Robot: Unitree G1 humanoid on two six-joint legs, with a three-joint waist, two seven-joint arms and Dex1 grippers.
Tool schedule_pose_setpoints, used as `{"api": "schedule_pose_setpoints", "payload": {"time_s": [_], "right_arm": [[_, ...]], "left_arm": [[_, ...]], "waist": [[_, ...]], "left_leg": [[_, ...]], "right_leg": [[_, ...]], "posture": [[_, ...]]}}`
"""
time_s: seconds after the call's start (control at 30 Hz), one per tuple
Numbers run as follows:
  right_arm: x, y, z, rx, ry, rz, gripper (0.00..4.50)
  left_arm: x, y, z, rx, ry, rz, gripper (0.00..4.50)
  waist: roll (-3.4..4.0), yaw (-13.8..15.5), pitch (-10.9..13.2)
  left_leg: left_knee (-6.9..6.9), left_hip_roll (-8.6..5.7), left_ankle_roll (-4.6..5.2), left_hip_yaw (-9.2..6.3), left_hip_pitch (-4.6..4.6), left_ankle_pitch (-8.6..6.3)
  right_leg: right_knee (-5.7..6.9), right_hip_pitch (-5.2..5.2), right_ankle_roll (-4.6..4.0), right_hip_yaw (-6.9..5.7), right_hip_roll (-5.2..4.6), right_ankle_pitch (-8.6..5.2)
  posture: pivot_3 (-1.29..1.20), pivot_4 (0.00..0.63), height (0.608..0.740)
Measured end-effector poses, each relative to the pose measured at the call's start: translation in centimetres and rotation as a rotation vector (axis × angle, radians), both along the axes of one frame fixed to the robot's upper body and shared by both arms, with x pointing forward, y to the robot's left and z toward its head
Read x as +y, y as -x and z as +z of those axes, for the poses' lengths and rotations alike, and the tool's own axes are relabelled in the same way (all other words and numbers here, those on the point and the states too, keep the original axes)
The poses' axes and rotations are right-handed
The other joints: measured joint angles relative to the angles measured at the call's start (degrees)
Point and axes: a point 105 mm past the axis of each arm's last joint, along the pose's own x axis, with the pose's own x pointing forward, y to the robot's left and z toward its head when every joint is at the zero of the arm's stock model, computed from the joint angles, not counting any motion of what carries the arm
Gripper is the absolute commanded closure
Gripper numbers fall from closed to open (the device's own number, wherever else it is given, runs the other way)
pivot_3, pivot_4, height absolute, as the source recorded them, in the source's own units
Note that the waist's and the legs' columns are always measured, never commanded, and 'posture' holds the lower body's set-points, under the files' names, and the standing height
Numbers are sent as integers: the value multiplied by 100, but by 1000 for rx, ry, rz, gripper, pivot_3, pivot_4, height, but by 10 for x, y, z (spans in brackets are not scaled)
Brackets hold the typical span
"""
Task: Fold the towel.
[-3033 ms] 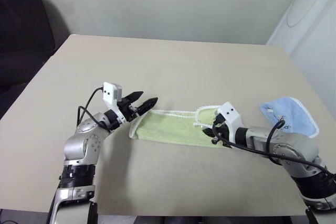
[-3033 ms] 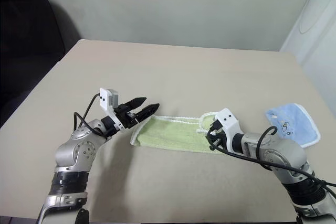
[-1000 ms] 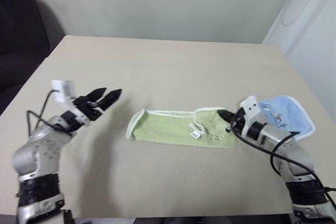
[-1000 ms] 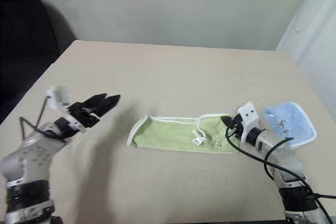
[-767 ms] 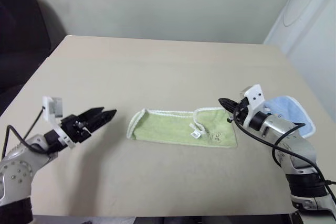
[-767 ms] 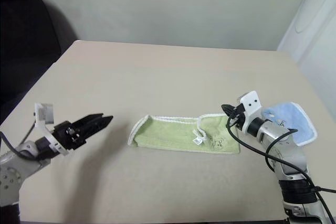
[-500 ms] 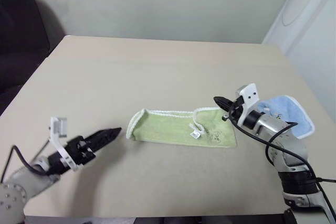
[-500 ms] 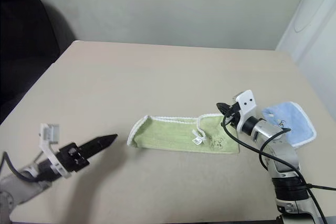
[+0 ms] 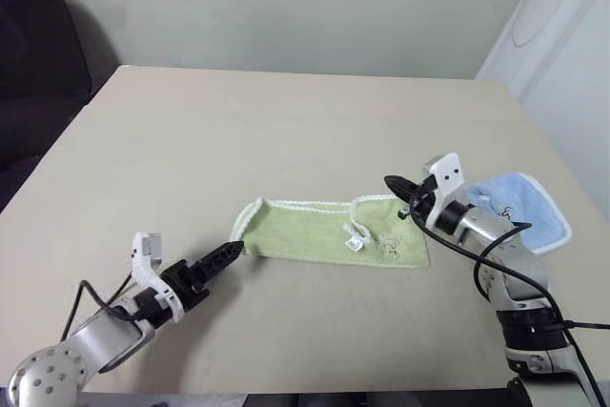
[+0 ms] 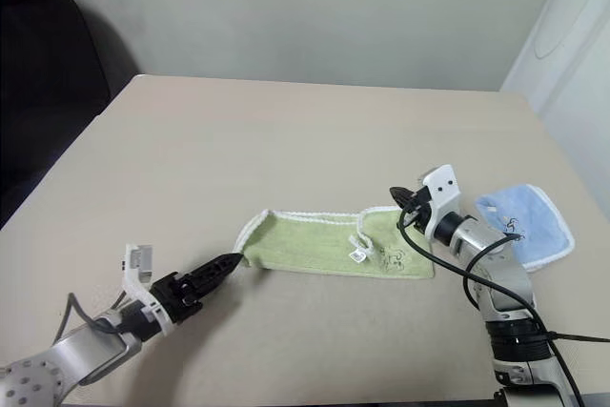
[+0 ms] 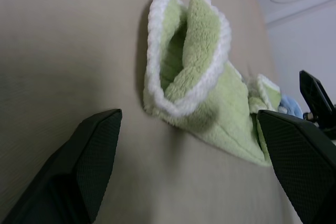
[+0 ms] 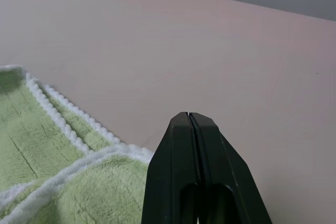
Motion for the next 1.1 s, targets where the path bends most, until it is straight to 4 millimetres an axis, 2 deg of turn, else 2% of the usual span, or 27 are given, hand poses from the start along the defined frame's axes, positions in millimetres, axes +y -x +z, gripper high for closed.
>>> {"api": "schedule_pose_setpoints", "payload": {"time_s": [0.33,0.5,0.6,0.67,0.97,1.1], "right_arm": [[-1,-1,0,-10,6,-16,4454],[-2,-2,1,-18,1,-30,4454],[-5,-3,3,-26,-3,-46,4500],[-6,-3,3,-28,-3,-51,4500],[-7,-4,4,-30,-5,-58,4500],[-7,-4,4,-30,-5,-61,4500]], "left_arm": [[-18,-35,1,-21,4,11,0],[-22,-44,0,-21,-5,25,0],[-22,-45,-1,-19,-9,30,585],[-20,-45,-4,-9,-11,39,1198],[-19,-46,-8,-4,-15,42,4487],[-19,-46,-3,-34,-3,38,4487]], "waist": [[6,62,4],[10,71,5],[10,72,5],[11,68,6],[10,53,7],[6,56,9]], "left_leg": [[4,-4,8,0,8,8],[4,-4,8,0,9,13],[4,-4,8,0,12,14],[3,-4,6,1,14,13],[-1,-1,-1,2,18,6],[0,-1,0,1,17,7]], "right_leg": [[0,17,-2,0,-3,0],[0,21,-2,-1,-2,1],[0,22,-2,0,-2,1],[0,22,-2,0,-2,0],[0,19,-2,-1,1,1],[0,20,-2,0,1,1]], "posture": [[0,150,740],[0,150,740],[0,150,740],[0,150,740],[0,150,740],[0,150,740]]}}
